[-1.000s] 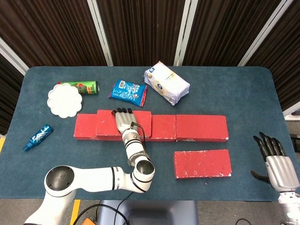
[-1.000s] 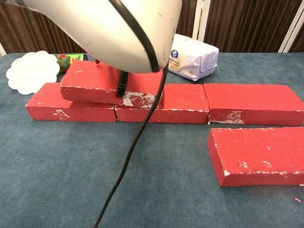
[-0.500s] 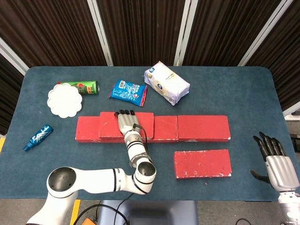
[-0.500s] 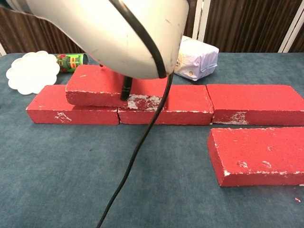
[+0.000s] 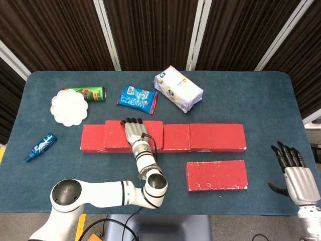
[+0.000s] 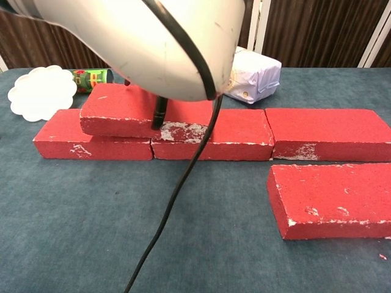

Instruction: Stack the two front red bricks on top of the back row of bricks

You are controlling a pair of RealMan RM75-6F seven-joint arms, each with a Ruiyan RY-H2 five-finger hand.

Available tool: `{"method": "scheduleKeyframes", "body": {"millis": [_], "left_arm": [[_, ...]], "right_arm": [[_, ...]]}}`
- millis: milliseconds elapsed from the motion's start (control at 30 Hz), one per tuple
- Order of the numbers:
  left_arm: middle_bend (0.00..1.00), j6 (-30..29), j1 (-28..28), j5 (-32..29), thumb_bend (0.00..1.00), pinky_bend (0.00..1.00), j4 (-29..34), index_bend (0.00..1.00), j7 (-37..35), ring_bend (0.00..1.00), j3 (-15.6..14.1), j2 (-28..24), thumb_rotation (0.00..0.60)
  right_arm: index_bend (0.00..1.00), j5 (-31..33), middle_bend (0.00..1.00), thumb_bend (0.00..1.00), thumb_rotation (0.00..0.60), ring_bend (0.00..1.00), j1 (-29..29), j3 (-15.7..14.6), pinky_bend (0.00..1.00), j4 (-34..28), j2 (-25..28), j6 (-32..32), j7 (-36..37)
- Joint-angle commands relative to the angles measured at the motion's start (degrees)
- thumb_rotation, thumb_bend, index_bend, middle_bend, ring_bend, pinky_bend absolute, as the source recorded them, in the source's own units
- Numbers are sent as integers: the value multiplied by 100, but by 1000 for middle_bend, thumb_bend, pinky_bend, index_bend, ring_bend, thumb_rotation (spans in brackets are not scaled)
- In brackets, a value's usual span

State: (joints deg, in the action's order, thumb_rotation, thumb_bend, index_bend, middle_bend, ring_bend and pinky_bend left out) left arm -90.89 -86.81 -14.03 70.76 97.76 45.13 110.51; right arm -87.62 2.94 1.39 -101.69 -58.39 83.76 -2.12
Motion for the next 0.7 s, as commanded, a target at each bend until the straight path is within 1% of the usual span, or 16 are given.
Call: {"method": "scheduleKeyframes", "body": {"millis": [33, 333, 700], "left_arm": [[46, -21, 1, 6, 251, 148, 55, 0, -20, 0, 43, -7, 600], [36, -54, 4, 15, 236, 145, 155, 0, -78, 0, 120, 7, 600], [8, -32, -44, 45, 223, 143, 36, 0, -121, 0, 144, 90, 600]], "right_arm": [[163, 3, 1, 0, 600, 17, 4, 0, 0, -2, -4, -6, -9], [163, 12, 1, 0, 600, 17, -3, 5, 0, -3, 8, 6, 24], [165, 3, 1, 0, 600, 18, -9, -2, 0, -6, 27, 11, 58]]}}
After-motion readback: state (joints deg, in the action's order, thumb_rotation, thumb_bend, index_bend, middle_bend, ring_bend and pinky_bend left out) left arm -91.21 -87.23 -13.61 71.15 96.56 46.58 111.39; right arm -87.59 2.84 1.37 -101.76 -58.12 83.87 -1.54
